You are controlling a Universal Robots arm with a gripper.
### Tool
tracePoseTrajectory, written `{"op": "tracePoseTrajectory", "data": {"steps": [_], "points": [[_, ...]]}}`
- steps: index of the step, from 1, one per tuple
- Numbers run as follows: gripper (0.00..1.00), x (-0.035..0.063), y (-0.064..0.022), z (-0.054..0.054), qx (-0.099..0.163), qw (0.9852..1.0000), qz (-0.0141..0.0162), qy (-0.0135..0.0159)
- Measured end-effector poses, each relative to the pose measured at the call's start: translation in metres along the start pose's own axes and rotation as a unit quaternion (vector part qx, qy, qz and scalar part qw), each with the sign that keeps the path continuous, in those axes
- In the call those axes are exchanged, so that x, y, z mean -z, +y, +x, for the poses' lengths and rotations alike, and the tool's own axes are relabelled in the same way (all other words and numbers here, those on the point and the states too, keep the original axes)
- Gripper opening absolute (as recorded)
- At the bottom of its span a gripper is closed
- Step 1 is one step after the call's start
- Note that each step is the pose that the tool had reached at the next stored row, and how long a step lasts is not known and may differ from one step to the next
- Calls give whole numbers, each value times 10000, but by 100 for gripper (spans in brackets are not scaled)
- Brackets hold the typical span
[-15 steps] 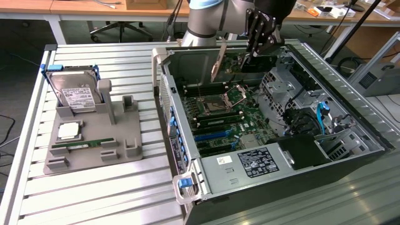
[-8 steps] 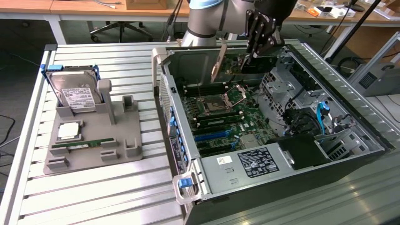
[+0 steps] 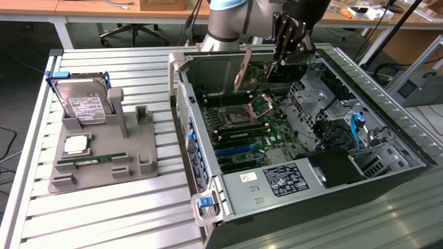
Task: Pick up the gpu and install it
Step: 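Insert the gpu into the slot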
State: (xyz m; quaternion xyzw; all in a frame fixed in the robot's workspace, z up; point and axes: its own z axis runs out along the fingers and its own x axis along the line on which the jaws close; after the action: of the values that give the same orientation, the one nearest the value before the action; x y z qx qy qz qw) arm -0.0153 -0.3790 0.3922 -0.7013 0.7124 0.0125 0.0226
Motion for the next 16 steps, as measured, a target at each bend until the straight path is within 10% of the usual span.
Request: {"op": "tracePoseTrajectory", "data": {"steps": [16], "points": [[27,2,-1,103,0,10000,0,20]]}}
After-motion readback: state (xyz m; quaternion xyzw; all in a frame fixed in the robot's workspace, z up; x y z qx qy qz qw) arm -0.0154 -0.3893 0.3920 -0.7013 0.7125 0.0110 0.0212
